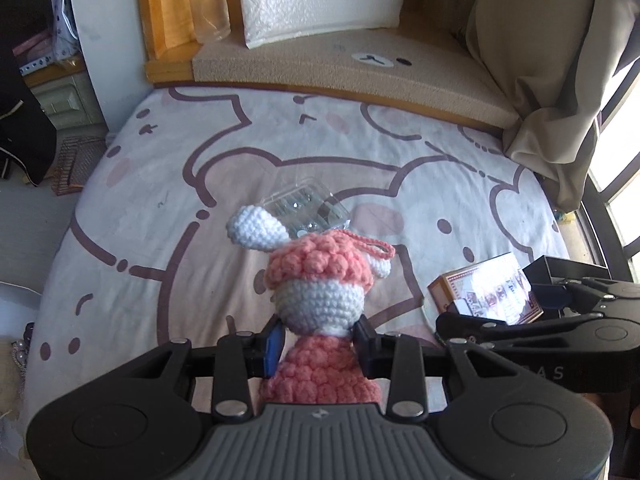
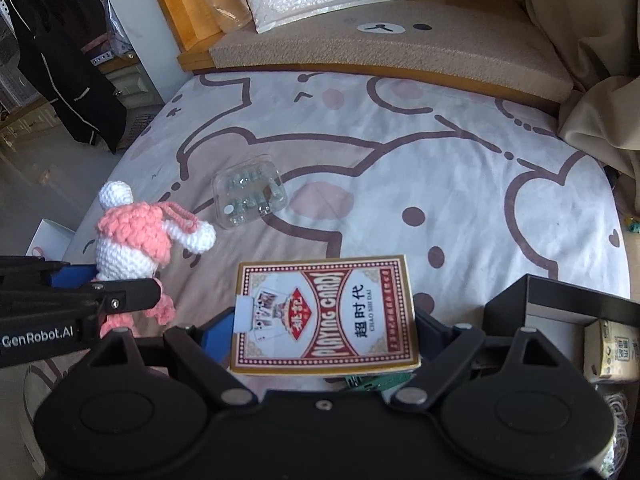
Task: Organize objects
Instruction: 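Carry the crochet doll and card pack with both tools over the black box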
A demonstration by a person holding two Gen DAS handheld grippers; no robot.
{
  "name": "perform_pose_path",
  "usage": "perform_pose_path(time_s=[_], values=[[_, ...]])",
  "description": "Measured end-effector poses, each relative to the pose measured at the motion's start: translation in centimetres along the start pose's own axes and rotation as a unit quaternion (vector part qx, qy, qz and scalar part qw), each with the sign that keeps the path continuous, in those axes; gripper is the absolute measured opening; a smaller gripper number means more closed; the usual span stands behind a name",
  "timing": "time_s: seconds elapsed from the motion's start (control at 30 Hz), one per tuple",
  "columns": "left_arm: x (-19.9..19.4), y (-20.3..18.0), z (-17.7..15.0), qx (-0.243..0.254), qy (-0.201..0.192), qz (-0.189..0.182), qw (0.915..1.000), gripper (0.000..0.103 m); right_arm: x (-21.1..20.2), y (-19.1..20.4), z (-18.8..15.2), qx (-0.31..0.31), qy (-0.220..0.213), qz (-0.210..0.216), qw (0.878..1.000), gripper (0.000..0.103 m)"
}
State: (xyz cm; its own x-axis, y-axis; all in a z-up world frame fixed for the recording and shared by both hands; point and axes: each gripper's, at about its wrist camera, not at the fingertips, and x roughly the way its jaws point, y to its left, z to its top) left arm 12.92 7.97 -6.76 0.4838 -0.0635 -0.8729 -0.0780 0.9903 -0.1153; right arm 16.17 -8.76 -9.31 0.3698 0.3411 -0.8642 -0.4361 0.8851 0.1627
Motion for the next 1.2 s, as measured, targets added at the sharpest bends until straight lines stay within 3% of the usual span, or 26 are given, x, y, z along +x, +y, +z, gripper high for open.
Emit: perform_pose_path(time_s=[0.57,1.2], values=[[-5.8,-2.5,-1.6,0.011,-0.056,0.016,0.9982,0.038,-7.5,-1.5,-2.6,0.046,-0.08,-0.036,0.995,0.089],[-9.0,-2.2,-3.8,0.029,-0.086,0.043,0.995,0.038,-10.7,-0.2,-5.3,0.056,-0.108,-0.076,0.99,0.089]])
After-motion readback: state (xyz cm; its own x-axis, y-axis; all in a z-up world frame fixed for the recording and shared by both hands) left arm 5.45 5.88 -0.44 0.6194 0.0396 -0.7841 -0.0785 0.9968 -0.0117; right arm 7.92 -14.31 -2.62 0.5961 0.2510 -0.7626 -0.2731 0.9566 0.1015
